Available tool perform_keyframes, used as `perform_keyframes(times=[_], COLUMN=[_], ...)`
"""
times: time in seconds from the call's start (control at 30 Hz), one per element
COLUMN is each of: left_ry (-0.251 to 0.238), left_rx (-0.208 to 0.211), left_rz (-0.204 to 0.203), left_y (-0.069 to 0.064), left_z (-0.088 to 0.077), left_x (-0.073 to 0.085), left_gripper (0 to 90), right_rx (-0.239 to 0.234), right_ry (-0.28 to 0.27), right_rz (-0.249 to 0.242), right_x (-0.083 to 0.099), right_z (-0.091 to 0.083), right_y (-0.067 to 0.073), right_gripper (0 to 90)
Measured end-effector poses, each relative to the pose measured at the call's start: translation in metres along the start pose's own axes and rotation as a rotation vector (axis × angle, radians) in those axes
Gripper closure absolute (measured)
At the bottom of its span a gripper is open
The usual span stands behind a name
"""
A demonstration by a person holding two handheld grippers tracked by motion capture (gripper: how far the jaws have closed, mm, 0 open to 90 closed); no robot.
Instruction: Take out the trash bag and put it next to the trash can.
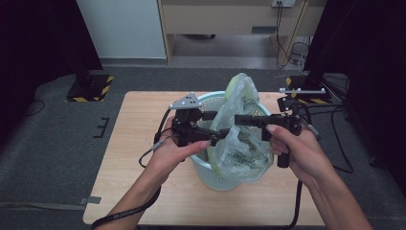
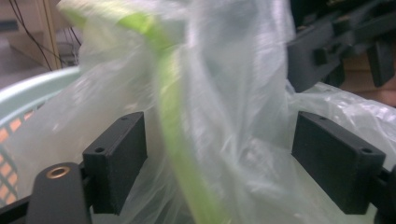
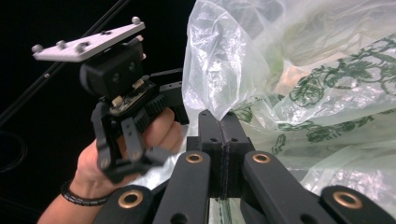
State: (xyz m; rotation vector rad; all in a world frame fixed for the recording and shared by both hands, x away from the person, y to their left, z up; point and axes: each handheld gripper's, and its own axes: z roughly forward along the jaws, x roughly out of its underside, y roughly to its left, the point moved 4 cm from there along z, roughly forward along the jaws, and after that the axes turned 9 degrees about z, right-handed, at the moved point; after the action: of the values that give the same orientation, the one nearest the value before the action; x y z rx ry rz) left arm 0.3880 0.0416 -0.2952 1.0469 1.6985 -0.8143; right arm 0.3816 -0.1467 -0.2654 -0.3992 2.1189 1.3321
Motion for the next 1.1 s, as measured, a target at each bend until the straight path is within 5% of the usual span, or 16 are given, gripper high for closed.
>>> perform_keyframes(times=[0.2, 0.43, 0.57, 0.83, 1.1], left_ry=[0.013, 0.027, 0.036, 0.068, 0.094], left_rx=[-0.020, -0.019, -0.021, -0.037, -0.081], left_rz=[0.106, 0.126, 0.131, 0.156, 0.111], left_y=[-0.008, -0.008, -0.007, -0.006, 0.005], left_z=[0.006, 0.007, 0.005, 0.003, -0.001], left_x=[-0.007, -0.008, -0.007, -0.006, -0.003], left_gripper=[14.7, 18.5, 33.7, 83.6, 89.4], right_rx=[-0.015, -0.057, -0.070, -0.073, -0.016], right_ry=[0.033, 0.089, 0.096, 0.094, 0.023], right_rz=[0.006, 0.011, 0.022, 0.020, -0.060], right_x=[-0.005, -0.006, -0.006, -0.007, -0.013], right_z=[0.014, 0.029, 0.030, 0.034, 0.025], right_y=[0.004, 0.017, 0.019, 0.023, 0.020], right_gripper=[90.0, 90.0, 90.0, 88.3, 55.3])
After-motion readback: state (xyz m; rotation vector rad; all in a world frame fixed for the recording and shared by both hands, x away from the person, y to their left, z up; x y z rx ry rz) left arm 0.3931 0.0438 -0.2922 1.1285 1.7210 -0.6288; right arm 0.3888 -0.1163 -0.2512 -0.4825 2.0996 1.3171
